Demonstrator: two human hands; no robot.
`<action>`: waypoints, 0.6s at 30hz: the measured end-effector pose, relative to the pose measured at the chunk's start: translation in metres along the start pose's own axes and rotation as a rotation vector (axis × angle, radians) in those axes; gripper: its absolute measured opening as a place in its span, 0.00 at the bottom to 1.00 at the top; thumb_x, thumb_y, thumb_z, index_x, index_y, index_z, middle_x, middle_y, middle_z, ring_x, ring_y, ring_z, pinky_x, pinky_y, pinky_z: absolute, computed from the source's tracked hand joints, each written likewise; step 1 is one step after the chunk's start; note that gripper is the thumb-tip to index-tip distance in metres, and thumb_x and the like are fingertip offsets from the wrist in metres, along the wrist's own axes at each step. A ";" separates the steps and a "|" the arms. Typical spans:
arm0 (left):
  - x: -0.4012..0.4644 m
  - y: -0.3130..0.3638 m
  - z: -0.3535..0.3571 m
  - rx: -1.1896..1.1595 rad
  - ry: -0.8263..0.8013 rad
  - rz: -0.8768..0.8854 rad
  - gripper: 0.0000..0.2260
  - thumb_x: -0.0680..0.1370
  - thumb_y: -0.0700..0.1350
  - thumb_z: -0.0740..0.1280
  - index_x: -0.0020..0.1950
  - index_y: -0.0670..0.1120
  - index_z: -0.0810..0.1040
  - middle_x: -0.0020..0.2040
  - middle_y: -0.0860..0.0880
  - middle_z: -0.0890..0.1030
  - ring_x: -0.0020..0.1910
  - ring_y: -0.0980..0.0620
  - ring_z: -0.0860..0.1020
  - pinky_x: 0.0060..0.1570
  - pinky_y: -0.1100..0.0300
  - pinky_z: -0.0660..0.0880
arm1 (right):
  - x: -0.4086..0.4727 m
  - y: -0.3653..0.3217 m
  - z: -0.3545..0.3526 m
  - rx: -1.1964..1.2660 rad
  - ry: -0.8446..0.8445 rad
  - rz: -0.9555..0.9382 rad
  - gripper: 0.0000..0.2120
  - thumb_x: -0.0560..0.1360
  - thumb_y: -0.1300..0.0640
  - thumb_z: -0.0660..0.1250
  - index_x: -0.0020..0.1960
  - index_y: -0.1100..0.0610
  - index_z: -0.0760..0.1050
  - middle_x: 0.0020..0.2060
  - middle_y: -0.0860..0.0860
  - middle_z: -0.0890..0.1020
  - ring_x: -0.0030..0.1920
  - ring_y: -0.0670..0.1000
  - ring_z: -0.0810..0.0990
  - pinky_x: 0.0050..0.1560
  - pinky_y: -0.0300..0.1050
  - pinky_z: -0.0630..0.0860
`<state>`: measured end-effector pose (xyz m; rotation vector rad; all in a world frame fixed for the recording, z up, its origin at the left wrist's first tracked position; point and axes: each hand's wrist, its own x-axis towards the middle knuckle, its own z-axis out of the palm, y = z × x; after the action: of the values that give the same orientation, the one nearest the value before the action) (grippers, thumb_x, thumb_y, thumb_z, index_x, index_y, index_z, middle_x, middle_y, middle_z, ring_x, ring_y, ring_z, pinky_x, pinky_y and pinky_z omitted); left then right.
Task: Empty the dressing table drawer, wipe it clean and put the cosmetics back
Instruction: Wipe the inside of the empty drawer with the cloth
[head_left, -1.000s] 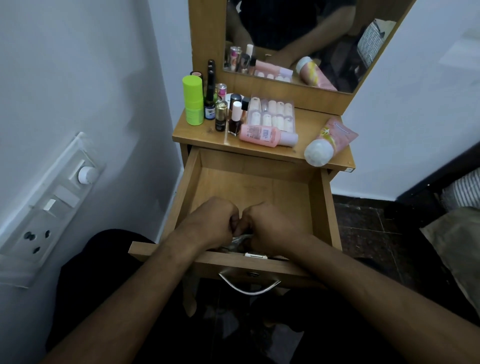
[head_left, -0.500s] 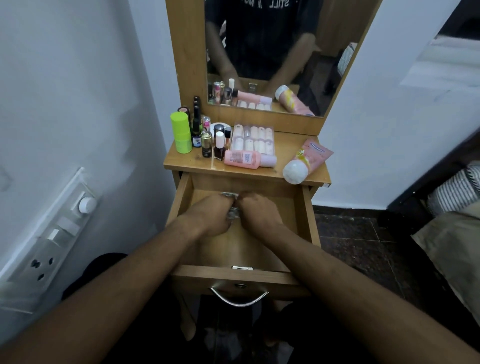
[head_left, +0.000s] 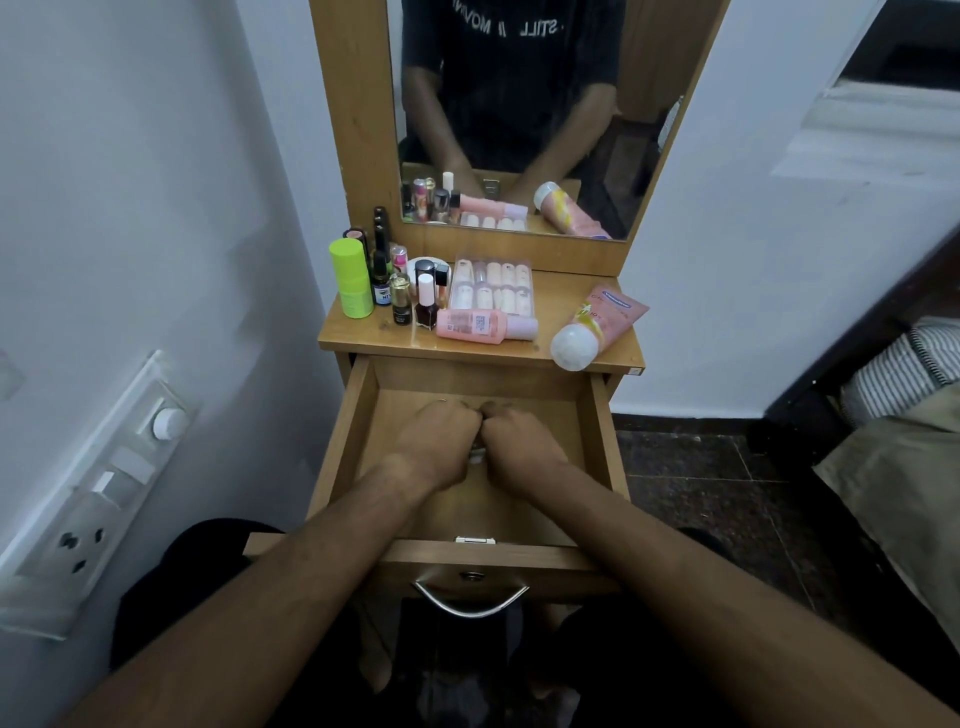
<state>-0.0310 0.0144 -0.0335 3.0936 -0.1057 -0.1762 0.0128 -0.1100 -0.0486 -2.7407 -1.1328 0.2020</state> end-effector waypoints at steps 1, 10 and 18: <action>-0.004 0.002 -0.001 -0.006 -0.010 0.019 0.13 0.74 0.41 0.71 0.58 0.45 0.80 0.56 0.44 0.82 0.55 0.44 0.81 0.54 0.52 0.78 | -0.005 0.000 -0.004 -0.016 -0.029 -0.012 0.15 0.74 0.64 0.70 0.60 0.60 0.78 0.59 0.57 0.78 0.57 0.57 0.78 0.57 0.49 0.75; -0.025 0.032 -0.011 -0.199 -0.289 0.254 0.04 0.75 0.44 0.71 0.41 0.45 0.80 0.38 0.48 0.81 0.38 0.48 0.78 0.37 0.59 0.71 | -0.060 0.015 -0.028 0.093 -0.369 -0.059 0.12 0.75 0.61 0.71 0.57 0.54 0.83 0.56 0.51 0.83 0.55 0.52 0.81 0.58 0.46 0.78; -0.010 0.020 -0.011 -0.405 -0.479 0.248 0.06 0.75 0.45 0.74 0.50 0.47 0.81 0.48 0.49 0.84 0.47 0.50 0.82 0.50 0.53 0.80 | -0.042 0.026 -0.053 0.194 -0.688 -0.016 0.20 0.77 0.68 0.63 0.64 0.52 0.81 0.57 0.49 0.83 0.55 0.56 0.82 0.55 0.51 0.80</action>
<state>-0.0411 -0.0047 -0.0200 2.5484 -0.4080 -0.8095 0.0111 -0.1628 0.0000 -2.5350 -1.1807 1.2506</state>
